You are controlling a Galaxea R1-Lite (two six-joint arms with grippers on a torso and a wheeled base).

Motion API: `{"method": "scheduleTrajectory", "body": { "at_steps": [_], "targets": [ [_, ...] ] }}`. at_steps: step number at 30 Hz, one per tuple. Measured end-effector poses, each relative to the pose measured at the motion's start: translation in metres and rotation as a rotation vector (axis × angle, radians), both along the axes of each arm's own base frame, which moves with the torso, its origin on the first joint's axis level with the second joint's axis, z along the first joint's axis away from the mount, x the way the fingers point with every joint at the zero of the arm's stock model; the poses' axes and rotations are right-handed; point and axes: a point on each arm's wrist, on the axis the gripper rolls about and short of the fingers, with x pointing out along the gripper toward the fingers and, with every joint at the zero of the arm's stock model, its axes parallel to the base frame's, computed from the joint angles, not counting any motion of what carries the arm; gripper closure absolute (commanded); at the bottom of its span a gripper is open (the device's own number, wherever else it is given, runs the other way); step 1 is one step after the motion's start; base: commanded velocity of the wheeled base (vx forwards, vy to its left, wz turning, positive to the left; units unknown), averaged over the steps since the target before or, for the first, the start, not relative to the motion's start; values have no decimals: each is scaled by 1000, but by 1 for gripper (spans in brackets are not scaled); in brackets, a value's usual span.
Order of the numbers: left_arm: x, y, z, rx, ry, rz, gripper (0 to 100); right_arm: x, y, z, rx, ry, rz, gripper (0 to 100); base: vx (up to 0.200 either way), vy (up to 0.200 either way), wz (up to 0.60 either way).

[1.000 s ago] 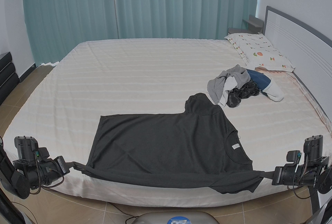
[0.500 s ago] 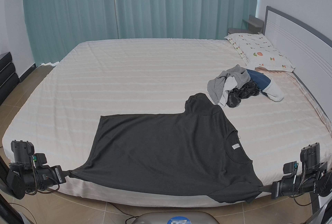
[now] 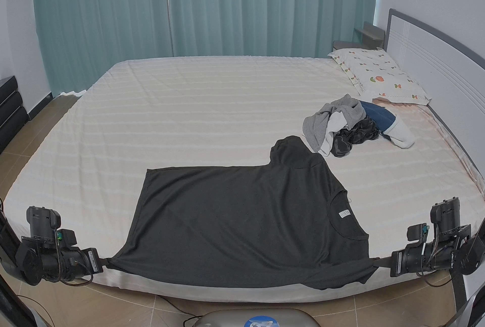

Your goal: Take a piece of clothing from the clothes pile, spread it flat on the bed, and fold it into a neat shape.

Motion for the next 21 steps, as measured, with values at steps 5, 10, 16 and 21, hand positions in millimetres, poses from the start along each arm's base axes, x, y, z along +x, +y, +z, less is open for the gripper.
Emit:
{"method": "scheduleTrajectory", "body": {
  "at_steps": [5, 10, 16, 21],
  "targets": [
    [15, -2, 4, -136, -13, 122, 100, 18, 2, 5, 50, -13, -58, 100, 0, 0, 0],
    [42, -4, 11, -280, -92, 226, 100, 42, 3, 10, 88, -41, -106, 100, 0, 0, 0],
    [71, -6, -1, -304, -170, 279, 100, 69, 0, 8, 109, -62, -145, 100, 0, 0, 0],
    [88, -9, -16, -287, -197, 340, 100, 87, -3, 1, 124, -64, -175, 100, 0, 0, 0]
  ]
}}
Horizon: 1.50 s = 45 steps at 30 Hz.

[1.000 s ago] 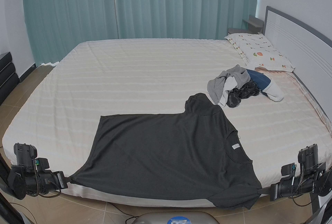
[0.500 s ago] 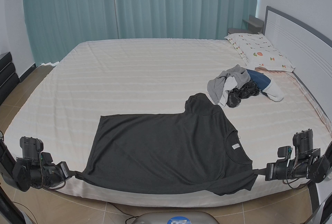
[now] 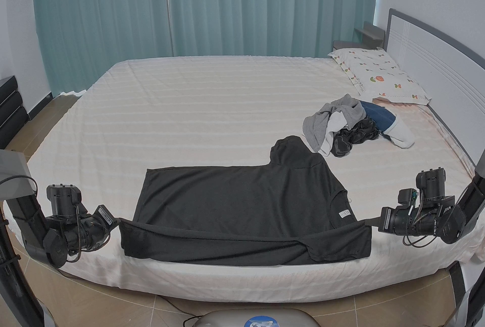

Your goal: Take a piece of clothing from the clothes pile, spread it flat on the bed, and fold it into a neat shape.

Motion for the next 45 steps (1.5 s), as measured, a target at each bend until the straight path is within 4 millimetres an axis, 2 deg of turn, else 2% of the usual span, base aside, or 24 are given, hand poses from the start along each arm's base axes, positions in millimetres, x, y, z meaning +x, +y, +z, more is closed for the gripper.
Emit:
{"method": "scheduleTrajectory", "body": {
  "at_steps": [6, 12, 23, 24, 25, 35, 45],
  "targets": [
    [15, -7, -17, -16, -3, 60, 100, 20, 0, -7, 48, -85, -43, 100, 0, 0, 0],
    [28, -12, -26, -15, -13, 116, 100, 35, 0, -27, 60, -135, -86, 100, 0, 0, 0],
    [40, -16, -34, -15, -21, 125, 100, 49, 1, -55, 106, -169, -154, 100, 0, 0, 0],
    [41, -17, -34, -16, -22, 124, 100, 50, 1, -57, 107, -168, -154, 0, 0, 0, 0],
    [41, -17, -34, -17, -22, 124, 0, 50, 1, -59, 108, -165, -155, 0, 0, 0, 0],
    [43, -19, -37, -20, -19, 123, 0, 52, 1, -68, 189, -220, -194, 0, 0, 0, 0],
    [33, -19, -35, -68, -7, 125, 0, 32, 5, -62, 340, -136, -274, 0, 0, 0, 0]
  ]
}}
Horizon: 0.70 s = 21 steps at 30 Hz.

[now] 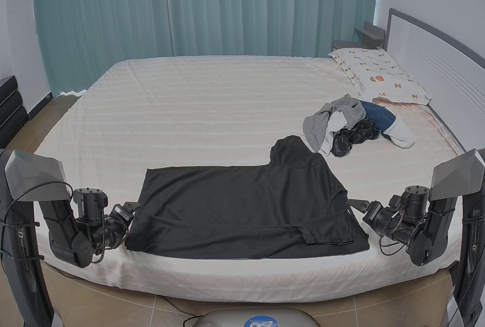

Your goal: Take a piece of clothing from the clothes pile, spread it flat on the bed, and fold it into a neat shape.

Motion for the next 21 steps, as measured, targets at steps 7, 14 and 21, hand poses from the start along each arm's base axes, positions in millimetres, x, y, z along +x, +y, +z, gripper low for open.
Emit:
{"method": "scheduleTrajectory", "body": {
  "at_steps": [7, 14, 21],
  "targets": [
    [-13, 5, 12, -149, -21, -30, 0, -8, 4, 10, 52, 13, -9, 0, 114, -114, 0],
    [-21, 12, 19, -181, -30, -48, 0, -11, 7, 8, 50, 26, 4, 0, 143, -57, 0],
    [-22, 12, 20, -160, -34, -63, 0, -11, 7, 5, 51, 36, 10, 0, 0, 0, 0]
  ]
}}
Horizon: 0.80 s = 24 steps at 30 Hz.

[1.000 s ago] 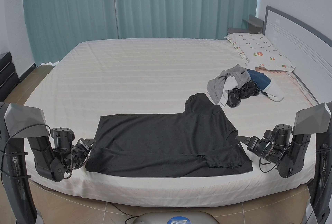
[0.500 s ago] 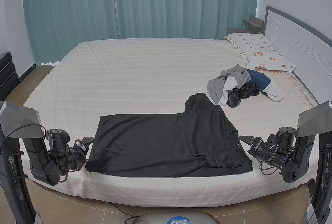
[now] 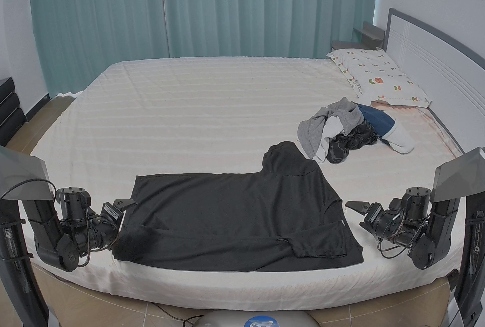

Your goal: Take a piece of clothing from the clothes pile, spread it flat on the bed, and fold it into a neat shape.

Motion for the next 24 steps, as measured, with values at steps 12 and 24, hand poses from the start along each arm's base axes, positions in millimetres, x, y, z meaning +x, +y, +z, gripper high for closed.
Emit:
{"method": "scheduleTrajectory", "body": {
  "at_steps": [12, 24],
  "targets": [
    [8, 3, 13, 138, -82, -17, 0, -1, 1, -2, 3, 11, 7, 0, 0, 0, 0],
    [25, 3, -8, 430, -84, -218, 0, -3, 1, -7, -18, 22, 20, 0, 0, 0, 0]
  ]
}}
